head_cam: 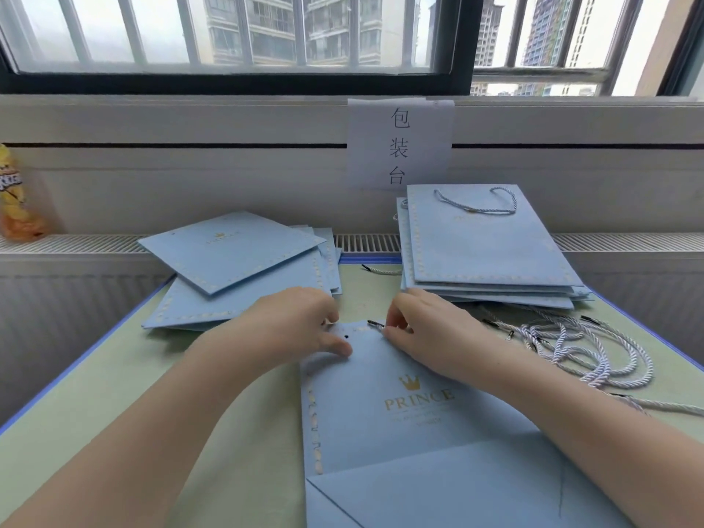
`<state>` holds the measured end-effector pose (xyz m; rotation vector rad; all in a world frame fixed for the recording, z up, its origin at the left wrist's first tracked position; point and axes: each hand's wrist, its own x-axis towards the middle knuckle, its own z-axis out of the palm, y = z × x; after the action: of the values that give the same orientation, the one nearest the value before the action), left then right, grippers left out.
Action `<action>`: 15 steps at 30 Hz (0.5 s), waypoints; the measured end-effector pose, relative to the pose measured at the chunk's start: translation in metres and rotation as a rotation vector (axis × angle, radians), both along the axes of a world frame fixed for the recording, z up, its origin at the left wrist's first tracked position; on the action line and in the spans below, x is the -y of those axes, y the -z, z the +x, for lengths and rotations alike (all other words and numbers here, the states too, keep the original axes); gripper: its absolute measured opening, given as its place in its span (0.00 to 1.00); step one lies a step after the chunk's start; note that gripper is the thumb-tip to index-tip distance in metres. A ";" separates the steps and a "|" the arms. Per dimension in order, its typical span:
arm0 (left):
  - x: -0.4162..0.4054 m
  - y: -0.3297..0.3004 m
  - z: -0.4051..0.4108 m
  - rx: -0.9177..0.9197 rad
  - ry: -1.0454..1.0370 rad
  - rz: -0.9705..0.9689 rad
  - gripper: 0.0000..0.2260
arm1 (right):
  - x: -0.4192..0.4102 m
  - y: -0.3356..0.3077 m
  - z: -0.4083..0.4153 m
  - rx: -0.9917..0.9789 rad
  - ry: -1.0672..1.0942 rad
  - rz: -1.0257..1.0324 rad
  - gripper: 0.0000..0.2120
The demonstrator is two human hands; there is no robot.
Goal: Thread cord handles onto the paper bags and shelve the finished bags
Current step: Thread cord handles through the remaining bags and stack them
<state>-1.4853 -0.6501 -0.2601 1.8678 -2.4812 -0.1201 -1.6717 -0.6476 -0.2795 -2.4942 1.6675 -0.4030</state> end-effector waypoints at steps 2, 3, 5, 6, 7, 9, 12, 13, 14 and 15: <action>-0.002 -0.005 0.005 0.021 -0.055 0.046 0.23 | -0.001 0.001 0.003 -0.002 -0.012 -0.026 0.07; -0.003 -0.007 0.008 0.028 -0.080 0.069 0.23 | -0.001 0.001 0.004 0.010 -0.016 -0.043 0.06; -0.005 -0.010 0.011 0.042 -0.108 0.097 0.24 | -0.001 0.002 0.004 0.064 -0.016 -0.065 0.05; -0.005 -0.011 0.011 0.036 -0.107 0.104 0.24 | -0.001 0.002 0.004 0.097 -0.014 -0.066 0.05; -0.006 -0.011 0.011 0.021 -0.099 0.109 0.24 | -0.001 0.004 0.004 0.123 -0.018 -0.059 0.06; -0.007 -0.012 0.009 -0.011 -0.078 0.122 0.24 | -0.001 0.007 0.007 0.160 -0.060 -0.052 0.09; -0.006 -0.011 0.010 -0.057 -0.060 0.142 0.23 | -0.001 0.012 0.012 0.178 -0.128 -0.064 0.12; -0.006 -0.011 0.011 -0.082 -0.057 0.146 0.23 | -0.001 0.013 0.013 0.172 -0.150 -0.079 0.11; -0.006 -0.012 0.012 -0.112 -0.050 0.145 0.23 | -0.001 0.013 0.014 0.170 -0.169 -0.094 0.10; -0.006 -0.012 0.013 -0.148 -0.040 0.143 0.22 | -0.001 0.014 0.015 0.175 -0.183 -0.101 0.09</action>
<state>-1.4723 -0.6444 -0.2484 1.8821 -2.3925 -0.4297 -1.6566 -0.6463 -0.2933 -2.5688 1.3747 -0.6774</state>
